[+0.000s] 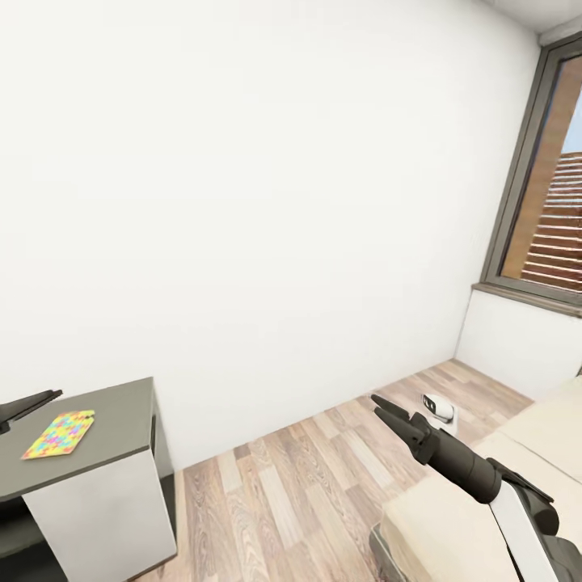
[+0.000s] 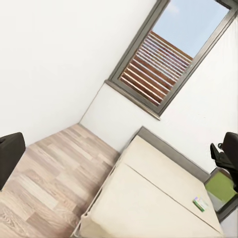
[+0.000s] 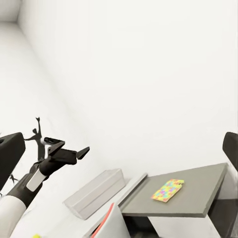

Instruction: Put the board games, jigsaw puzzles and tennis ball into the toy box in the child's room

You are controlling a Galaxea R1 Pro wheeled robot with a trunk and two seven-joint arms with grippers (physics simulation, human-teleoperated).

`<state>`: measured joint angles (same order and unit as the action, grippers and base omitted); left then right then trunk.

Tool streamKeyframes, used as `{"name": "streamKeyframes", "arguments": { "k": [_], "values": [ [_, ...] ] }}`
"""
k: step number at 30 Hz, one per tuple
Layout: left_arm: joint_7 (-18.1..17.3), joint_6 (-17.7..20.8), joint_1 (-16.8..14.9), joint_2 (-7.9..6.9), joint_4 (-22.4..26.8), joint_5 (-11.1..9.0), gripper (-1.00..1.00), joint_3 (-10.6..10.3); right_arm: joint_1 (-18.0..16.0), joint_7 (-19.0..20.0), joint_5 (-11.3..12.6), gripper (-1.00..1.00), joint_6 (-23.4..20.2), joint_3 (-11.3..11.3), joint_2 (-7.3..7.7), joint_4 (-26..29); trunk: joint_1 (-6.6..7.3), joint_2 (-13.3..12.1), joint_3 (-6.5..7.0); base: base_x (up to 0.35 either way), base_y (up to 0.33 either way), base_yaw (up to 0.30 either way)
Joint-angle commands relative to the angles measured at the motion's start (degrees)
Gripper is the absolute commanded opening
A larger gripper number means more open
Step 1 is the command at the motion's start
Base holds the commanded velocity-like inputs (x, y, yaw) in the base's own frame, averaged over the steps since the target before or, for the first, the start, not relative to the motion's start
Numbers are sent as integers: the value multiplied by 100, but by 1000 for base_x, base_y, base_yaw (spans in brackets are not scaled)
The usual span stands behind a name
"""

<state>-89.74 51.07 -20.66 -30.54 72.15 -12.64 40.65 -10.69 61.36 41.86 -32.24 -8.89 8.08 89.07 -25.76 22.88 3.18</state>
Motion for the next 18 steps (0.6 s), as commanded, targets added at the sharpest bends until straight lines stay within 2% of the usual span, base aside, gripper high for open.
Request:
{"name": "streamKeyframes", "arguments": {
  "k": [1,18],
  "values": [
    [-26,61,1,-2,1,7,100,3,-3,3,33,100,-45,1,1,-3,-2,4,-1,0,0,-281],
    [-26,61,1,4,1,7,100,-1,-3,0,33,100,-45,1,1,-12,-2,4,34,0,0,-281]
  ]
}}
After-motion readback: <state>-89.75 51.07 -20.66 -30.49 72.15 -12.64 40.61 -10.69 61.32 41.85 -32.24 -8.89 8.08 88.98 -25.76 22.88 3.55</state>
